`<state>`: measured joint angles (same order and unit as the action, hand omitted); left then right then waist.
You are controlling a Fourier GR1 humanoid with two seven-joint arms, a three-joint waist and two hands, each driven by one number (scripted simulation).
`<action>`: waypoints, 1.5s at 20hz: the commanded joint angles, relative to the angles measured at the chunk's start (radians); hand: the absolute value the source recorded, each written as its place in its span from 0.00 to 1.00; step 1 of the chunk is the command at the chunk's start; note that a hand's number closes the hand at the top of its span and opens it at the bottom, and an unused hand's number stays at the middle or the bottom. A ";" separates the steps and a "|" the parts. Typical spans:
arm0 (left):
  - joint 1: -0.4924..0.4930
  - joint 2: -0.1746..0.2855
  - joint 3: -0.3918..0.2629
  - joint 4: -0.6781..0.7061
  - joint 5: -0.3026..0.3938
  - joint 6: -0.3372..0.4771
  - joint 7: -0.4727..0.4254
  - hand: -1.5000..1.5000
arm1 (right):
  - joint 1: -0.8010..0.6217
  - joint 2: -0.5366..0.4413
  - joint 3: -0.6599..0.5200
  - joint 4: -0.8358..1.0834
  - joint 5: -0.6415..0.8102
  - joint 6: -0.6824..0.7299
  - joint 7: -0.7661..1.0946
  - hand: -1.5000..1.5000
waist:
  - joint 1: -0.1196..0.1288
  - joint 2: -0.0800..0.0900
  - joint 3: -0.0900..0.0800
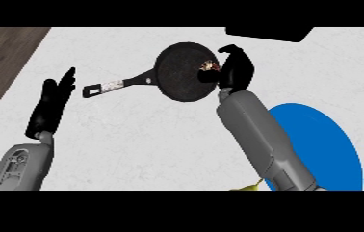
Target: Pick the cupcake from the plate and place it in the pan
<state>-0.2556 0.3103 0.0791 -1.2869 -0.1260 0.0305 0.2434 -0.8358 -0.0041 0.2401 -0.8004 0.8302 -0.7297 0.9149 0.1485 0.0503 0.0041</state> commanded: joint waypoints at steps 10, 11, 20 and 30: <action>-0.035 -0.004 -0.008 0.016 -0.006 -0.007 0.022 0.50 | -0.096 0.004 -0.040 0.177 -0.187 -0.370 -0.241 0.00 | 0.010 0.002 0.000; -0.025 -0.015 -0.010 0.014 -0.008 0.003 -0.002 0.50 | -0.105 0.004 -0.048 0.178 -0.191 -0.405 -0.256 0.00 | 0.015 0.004 0.000; 0.030 -0.003 0.013 0.029 -0.023 0.029 0.000 0.50 | -0.107 0.004 -0.034 0.227 -0.299 -0.614 -0.281 0.00 | -0.058 -0.033 -0.003; 0.134 0.034 0.090 -0.002 0.016 0.023 -0.010 0.50 | 0.165 0.004 0.174 -0.059 -0.272 -0.695 -0.203 0.00 | -0.168 -0.070 -0.006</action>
<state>-0.1602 0.3408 0.1533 -1.2781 -0.1096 0.0433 0.2326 -0.7793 -0.0071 0.3389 -0.7385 0.5361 -1.3283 0.6563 0.0213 -0.0062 -0.0002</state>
